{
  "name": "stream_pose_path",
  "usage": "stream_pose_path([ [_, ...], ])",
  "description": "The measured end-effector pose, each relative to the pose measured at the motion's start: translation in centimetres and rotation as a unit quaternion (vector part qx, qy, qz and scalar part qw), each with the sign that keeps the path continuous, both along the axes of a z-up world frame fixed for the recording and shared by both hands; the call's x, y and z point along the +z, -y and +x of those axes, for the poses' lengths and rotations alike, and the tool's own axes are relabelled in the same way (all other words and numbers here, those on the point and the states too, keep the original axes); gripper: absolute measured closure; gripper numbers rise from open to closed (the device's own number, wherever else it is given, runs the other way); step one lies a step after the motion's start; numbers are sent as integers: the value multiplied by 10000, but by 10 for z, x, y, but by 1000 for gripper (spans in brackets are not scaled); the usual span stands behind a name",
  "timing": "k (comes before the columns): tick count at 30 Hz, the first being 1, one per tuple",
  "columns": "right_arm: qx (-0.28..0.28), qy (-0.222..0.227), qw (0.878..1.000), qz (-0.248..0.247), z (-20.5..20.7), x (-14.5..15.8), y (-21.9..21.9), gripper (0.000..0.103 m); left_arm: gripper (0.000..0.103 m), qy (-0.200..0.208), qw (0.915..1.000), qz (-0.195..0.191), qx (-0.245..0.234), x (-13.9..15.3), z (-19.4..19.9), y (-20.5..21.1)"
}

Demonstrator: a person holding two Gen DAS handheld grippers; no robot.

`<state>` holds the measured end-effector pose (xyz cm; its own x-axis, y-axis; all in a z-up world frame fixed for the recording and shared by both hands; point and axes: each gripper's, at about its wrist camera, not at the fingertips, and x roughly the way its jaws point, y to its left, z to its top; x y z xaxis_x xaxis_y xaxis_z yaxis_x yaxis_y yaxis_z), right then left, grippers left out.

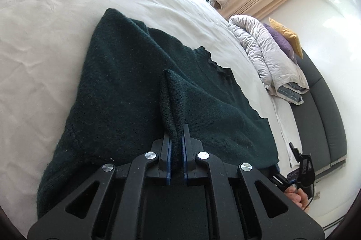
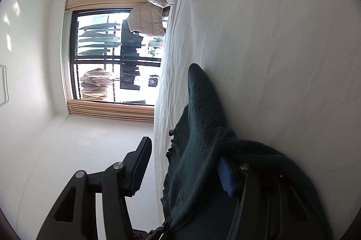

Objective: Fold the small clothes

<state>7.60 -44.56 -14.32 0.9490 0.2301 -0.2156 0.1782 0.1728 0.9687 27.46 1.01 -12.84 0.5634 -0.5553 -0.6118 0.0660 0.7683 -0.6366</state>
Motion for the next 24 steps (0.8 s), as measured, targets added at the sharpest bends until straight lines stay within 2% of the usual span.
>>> stream_pose_path([
  [5, -195, -58, 9998, 87, -9, -10, 2, 63, 97, 152, 9998, -82, -78, -8, 3, -1],
  [9, -179, -232, 9996, 53, -16, -9, 3, 63, 95, 289, 9995, 105, -99, -8, 0, 1],
  [13, -319, -626, 9970, -331, -31, 6, 0, 63, 94, 288, 9995, 23, -89, -10, -1, -2],
  [14, -438, -681, 9958, -431, -36, 11, -1, 62, 94, 316, 9995, 26, -89, -10, -2, -2],
  [16, -1070, -812, 9876, -813, -54, 29, 1, 45, 94, 360, 9993, 21, -82, -11, -3, -2],
  [17, -1367, -812, 9826, -955, -63, 37, 2, 33, 94, 371, 9993, 6, -81, -11, -3, -3],
  [18, -1556, -761, 9793, -1044, -69, 45, 4, 28, 94, 376, 9993, -10, -82, -11, -4, -4],
  [20, -1450, -634, 9811, -1115, -68, 59, 7, 28, 94, 386, 9992, -42, -83, -12, -5, -5],
  [24, -686, -447, 9861, -1446, -36, 81, -14, 28, 94, 420, 9991, -63, -79, -13, -7, -7],
])
